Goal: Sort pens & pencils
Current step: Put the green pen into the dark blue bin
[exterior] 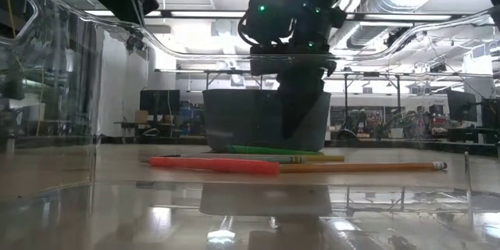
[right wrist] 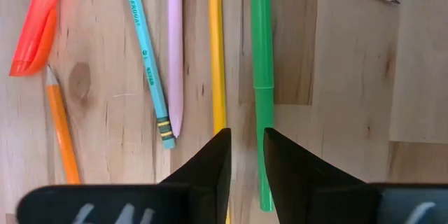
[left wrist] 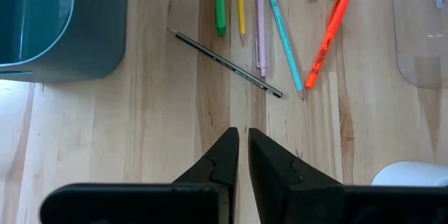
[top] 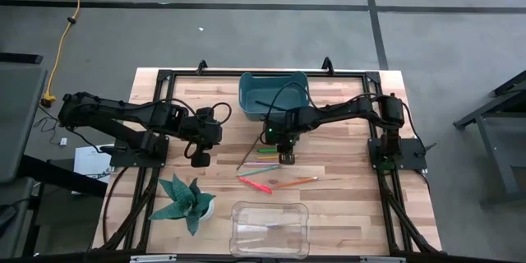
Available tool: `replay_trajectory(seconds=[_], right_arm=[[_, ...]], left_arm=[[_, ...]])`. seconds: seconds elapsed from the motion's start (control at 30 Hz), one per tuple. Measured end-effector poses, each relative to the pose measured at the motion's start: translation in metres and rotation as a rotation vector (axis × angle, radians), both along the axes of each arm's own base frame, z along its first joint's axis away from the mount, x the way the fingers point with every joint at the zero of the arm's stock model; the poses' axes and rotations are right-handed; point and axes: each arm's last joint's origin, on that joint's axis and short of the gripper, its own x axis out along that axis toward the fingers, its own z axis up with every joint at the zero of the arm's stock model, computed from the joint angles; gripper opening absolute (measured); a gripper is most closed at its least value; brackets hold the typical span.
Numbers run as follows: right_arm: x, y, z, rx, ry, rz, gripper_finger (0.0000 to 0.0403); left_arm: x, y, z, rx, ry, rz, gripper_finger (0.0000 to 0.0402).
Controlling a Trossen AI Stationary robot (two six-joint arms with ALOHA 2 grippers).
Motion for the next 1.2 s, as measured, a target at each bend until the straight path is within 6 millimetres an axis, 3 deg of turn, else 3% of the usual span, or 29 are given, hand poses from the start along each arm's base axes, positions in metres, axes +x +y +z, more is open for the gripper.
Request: replay_trajectory(seconds=[0.3,0.6,1.03,1.2], right_arm=[[0.001,-0.001,0.0,-0.025,-0.008,-0.014,0.0118],[0.006,-0.001,-0.022,-0.024,0.043,-0.021,0.0106],[0.006,-0.003,-0.026,-0.086,0.058,-0.039,0.0104],[0.006,-0.004,-0.026,-0.097,0.064,-0.043,0.008]], left_arm=[[0.0,0.0,0.0,0.0,0.0,0.0,0.0024],[0.0,0.0,0.0,-0.004,-0.002,0.01,0.0024],[0.0,0.0,0.0,-0.007,-0.001,0.014,0.0024],[0.0,0.0,0.0,-0.007,-0.001,0.014,0.0024]])
